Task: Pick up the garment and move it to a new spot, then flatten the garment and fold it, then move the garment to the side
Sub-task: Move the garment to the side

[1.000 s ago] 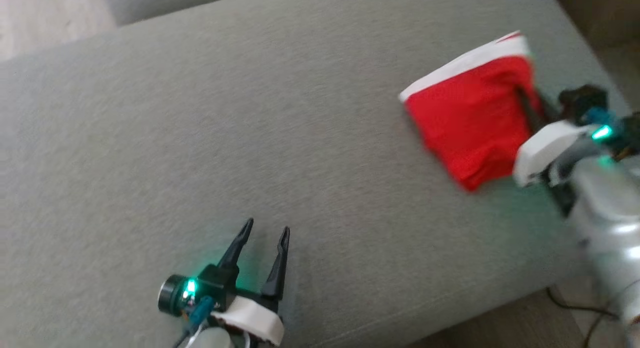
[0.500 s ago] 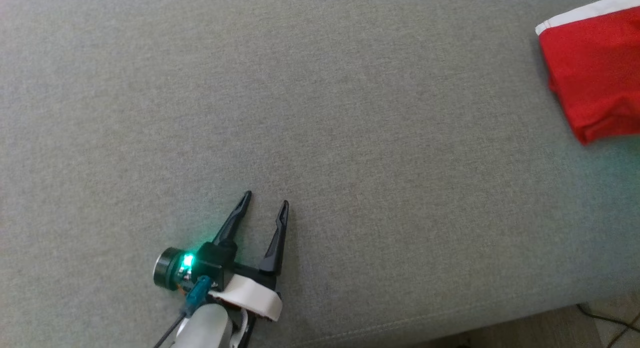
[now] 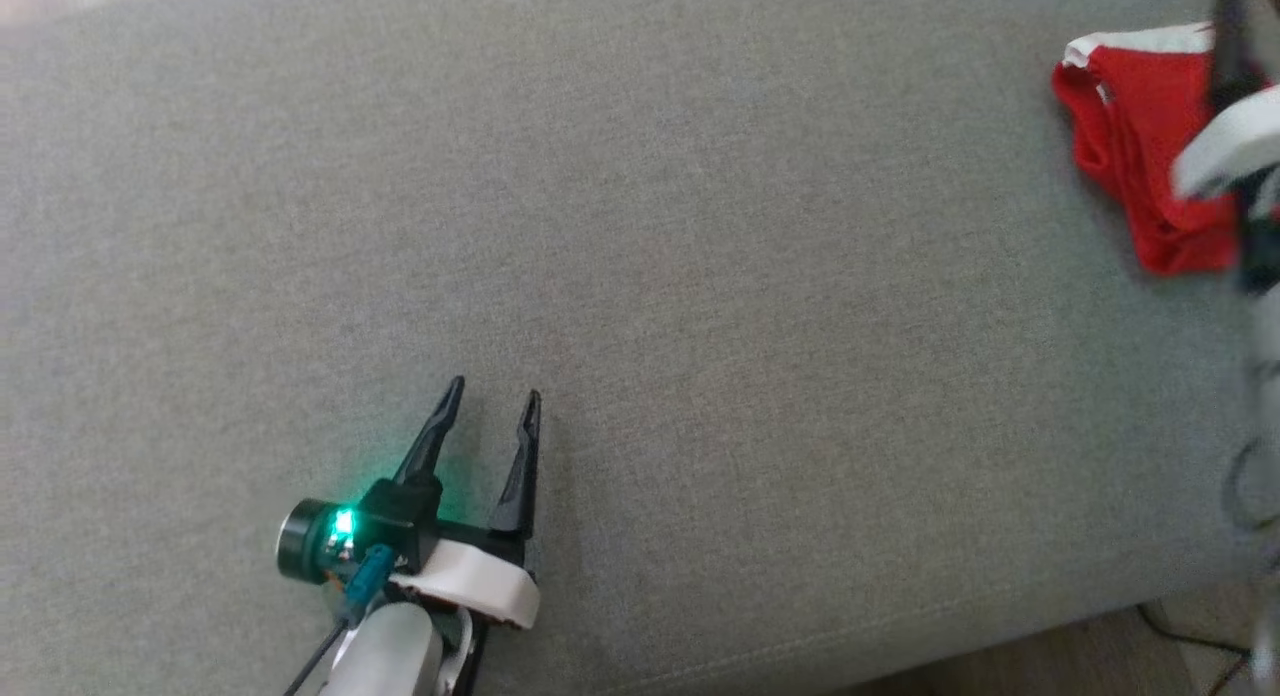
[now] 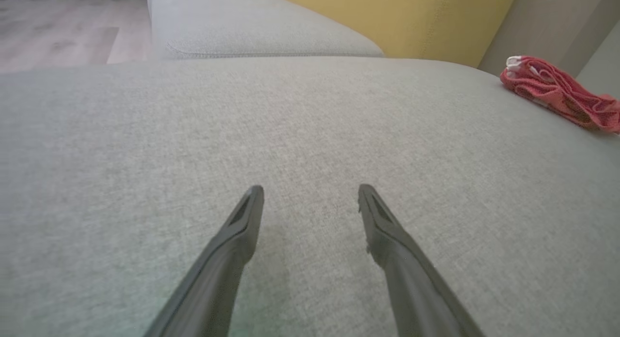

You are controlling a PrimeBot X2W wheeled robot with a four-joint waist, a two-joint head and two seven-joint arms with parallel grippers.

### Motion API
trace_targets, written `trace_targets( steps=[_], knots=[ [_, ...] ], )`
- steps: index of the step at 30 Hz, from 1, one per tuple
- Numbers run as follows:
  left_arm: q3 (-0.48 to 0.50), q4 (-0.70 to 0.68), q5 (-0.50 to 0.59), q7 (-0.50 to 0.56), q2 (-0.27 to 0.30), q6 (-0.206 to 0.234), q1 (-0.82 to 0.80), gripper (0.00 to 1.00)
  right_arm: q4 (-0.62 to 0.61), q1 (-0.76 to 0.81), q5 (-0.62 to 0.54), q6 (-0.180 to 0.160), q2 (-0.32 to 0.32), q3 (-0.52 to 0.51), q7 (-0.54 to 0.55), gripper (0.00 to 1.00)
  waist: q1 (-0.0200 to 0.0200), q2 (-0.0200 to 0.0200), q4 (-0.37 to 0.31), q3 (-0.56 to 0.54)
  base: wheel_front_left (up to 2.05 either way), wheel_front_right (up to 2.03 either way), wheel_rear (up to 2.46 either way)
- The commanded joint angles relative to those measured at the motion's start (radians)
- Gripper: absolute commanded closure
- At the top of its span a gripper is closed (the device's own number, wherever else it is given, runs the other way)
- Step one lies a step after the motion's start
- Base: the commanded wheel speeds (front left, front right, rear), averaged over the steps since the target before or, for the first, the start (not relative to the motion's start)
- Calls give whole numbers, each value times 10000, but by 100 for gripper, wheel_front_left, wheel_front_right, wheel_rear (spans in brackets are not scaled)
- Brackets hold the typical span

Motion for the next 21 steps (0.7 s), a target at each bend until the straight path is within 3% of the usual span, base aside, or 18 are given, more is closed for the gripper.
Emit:
trace_targets(
  steps=[1, 8, 14, 21],
  knots=[
    [425, -289, -55, -51, 33, 93, -91, 0, -632, 569, -42, 35, 257, -67, -91, 0, 0, 0, 69, -222, 0, 0, 0],
    [878, -309, -128, -51, 33, 270, 207, 0, -2591, 2495, 236, 35, 1917, -79, -92, 0, 0, 0, 388, -888, 0, 0, 0],
    [1182, -272, -281, -51, 33, 402, 562, 0, -3261, 3923, 435, 35, 2434, 154, -92, 0, 0, 0, 731, -1464, 0, 0, 0],
    [1587, -217, -338, -51, 33, 540, 1005, 0, -3532, 5502, 1474, 35, 2527, 739, -93, 0, 0, 0, 1175, -2164, 0, 0, 0]
  ],
)
